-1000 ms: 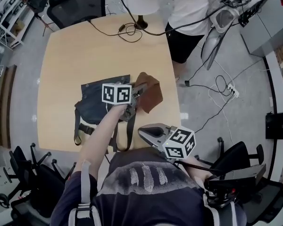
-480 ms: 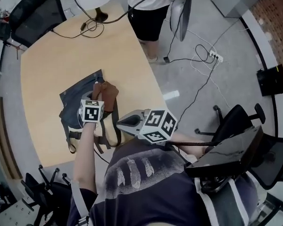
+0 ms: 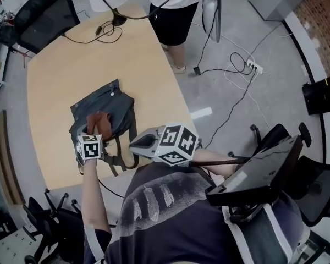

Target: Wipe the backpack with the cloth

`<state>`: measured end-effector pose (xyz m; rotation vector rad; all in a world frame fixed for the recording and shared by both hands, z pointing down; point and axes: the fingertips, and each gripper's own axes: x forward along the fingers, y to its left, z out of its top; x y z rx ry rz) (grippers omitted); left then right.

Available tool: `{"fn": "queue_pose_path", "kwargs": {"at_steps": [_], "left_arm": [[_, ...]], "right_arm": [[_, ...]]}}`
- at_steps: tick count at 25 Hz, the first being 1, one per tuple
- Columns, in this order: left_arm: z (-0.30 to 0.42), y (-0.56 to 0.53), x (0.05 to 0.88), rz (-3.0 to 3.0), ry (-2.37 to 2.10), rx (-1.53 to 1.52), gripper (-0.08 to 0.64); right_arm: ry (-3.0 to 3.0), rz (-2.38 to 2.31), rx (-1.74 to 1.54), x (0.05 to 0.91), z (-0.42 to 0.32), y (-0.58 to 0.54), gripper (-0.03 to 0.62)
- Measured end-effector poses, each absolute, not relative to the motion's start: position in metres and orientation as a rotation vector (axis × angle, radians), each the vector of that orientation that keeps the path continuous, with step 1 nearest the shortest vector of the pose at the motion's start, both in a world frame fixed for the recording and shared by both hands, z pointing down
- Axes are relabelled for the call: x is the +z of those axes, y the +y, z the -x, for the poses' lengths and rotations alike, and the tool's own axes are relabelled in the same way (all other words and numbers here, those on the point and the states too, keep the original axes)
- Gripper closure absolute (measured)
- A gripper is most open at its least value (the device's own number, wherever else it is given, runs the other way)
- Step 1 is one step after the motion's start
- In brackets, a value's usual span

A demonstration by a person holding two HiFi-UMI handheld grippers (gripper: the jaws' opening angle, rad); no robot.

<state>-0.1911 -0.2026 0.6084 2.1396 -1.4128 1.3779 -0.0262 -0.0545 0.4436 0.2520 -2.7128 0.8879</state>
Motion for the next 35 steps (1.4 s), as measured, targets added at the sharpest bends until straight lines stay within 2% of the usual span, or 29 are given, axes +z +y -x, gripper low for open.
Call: {"fn": "queue_pose_path", "kwargs": {"at_steps": [4,11,18,20,26,35], "left_arm": [[0.231,-0.178,0.606,-2.023,-1.537,1.357,0.503],[0.255,-0.180,0.614,-1.959,-1.614,1.258,0.503],[0.358,-0.142,0.618,-1.814,-1.655,1.321,0.503],[0.387,-0.129,0.613,-1.752,-1.706,1.254,0.503],[0.365,-0.076,0.579,-1.961,-1.676,0.924,0.503],[0.308,-0.017,0.467,-2.490,-1.411,0.530,0.503]], "right_arm": [[-2.713,-0.152,0.874,0.442,0.020,-0.039,0.591],[-2.665,-0.162,0.947,0.455,0.017,-0.034,0.591],[-2.660,-0.173,0.907,0.453,0.063,-0.027,0.591],[-2.645,-0.190,0.904,0.454,0.078,-0.025,0.591],[-2.670,-0.177,0.895,0.442,0.125,0.015,0.591],[-2.716,-0.191,0.874,0.422,0.185,0.072,0.591]]}}
